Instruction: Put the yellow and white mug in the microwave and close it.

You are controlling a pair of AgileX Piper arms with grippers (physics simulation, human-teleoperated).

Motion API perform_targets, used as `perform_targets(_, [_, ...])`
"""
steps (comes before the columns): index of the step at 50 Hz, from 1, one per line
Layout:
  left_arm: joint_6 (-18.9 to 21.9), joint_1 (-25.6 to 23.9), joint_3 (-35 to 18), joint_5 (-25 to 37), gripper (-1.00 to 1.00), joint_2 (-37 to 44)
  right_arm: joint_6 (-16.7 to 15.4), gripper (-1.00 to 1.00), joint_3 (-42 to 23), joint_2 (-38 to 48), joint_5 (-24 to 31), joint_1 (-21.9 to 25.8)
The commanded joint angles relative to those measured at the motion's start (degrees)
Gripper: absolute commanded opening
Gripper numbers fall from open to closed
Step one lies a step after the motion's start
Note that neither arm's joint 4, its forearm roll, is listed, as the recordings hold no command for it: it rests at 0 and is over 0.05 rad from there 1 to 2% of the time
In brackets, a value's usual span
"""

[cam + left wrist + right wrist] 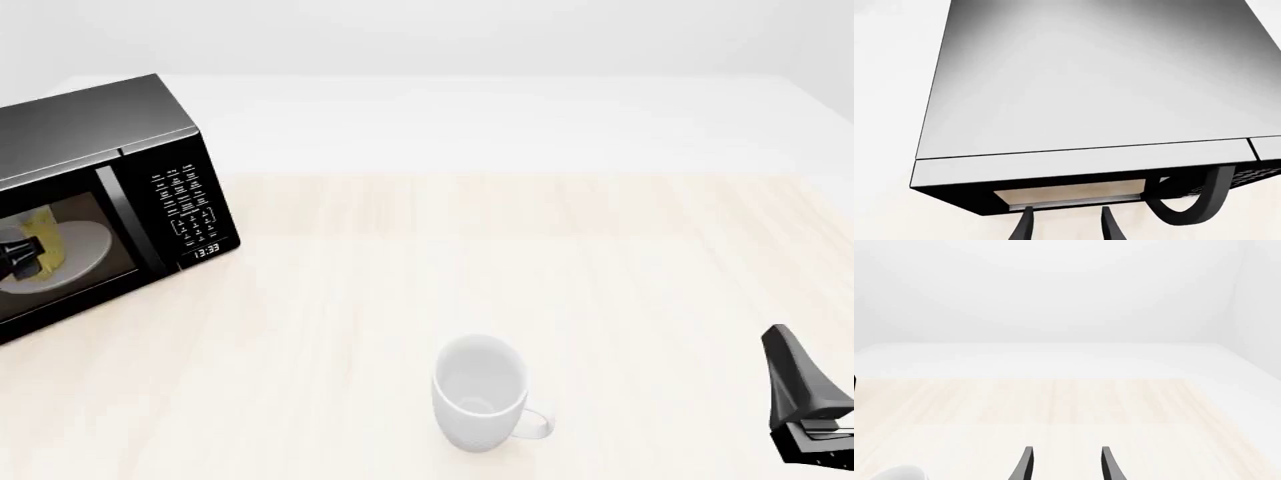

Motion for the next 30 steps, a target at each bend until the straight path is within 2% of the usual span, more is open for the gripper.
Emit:
perform_targets(1, [-0.7, 1.5, 1.8, 0.4, 1.0, -4.1, 0.0, 1.0, 0.1, -0.1, 0.0, 0.0])
perform_targets(30, [-2.9, -0.1, 5.0, 6.6, 1.0, -17.3, 0.0, 1.0, 0.1, -0.1, 0.0, 0.0])
